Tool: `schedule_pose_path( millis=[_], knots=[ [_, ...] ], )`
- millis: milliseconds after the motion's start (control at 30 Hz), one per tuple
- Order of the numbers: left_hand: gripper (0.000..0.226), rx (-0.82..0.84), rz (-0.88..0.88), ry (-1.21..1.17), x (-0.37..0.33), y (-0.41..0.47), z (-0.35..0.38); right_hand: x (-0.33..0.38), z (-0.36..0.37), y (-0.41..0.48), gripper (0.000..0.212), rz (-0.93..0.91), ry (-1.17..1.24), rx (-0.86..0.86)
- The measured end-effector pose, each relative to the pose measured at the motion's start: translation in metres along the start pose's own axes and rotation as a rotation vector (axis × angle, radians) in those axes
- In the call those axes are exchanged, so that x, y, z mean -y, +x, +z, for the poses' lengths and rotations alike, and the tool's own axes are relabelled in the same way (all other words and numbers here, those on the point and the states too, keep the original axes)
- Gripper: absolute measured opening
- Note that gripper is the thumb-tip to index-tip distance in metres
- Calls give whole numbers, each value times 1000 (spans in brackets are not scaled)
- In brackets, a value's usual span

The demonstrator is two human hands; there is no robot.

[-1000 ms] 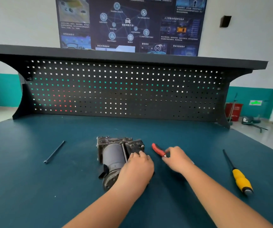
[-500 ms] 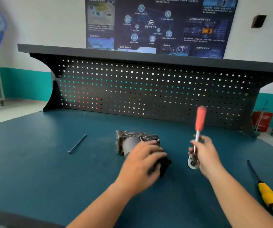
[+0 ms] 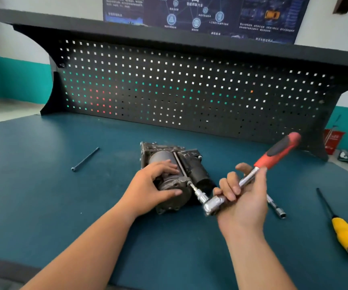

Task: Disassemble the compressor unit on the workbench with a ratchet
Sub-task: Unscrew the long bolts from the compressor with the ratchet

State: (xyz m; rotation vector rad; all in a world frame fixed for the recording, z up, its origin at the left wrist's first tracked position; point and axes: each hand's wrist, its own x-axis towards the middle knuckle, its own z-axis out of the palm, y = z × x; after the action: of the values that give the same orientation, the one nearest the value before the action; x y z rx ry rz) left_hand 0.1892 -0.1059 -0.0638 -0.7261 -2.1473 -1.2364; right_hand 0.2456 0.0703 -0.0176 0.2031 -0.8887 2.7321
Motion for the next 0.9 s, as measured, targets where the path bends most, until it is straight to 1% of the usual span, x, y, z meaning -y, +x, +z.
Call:
schedule_pose_path(
  millis=[100,167,233,333,400,467,533,600,700,800,900],
  knots=[
    [40,-18,-5,-18,2,0,0,-7,0,-2,34,-106,-135,53],
    [39,-23,-16,-15,1,0,-1,-9,1,-4,38,-159,-190,84],
    [37,-32,4,22,-3,0,-1,-10,3,-5,41,-159,-187,124],
    [36,-48,145,166,-12,1,3,-11,4,-8,46,-152,-191,184],
    [40,-62,234,325,-16,1,8,-12,4,-9,51,-164,-205,207],
    [37,-101,276,455,-20,1,12,-12,2,-8,43,-175,-172,212],
    [35,-116,325,527,-23,2,14,-12,1,-7,43,-180,-139,220],
    [34,-111,352,552,-25,2,15,-12,0,-6,44,-189,-118,211],
    [32,-92,324,532,-27,1,14,-12,2,-6,38,-184,-92,172],
    [31,-54,277,499,-27,0,13,-13,0,-3,43,-174,-76,126],
    [30,-52,288,512,-27,0,12,-14,-1,-2,45,-162,-59,113]
  ],
)
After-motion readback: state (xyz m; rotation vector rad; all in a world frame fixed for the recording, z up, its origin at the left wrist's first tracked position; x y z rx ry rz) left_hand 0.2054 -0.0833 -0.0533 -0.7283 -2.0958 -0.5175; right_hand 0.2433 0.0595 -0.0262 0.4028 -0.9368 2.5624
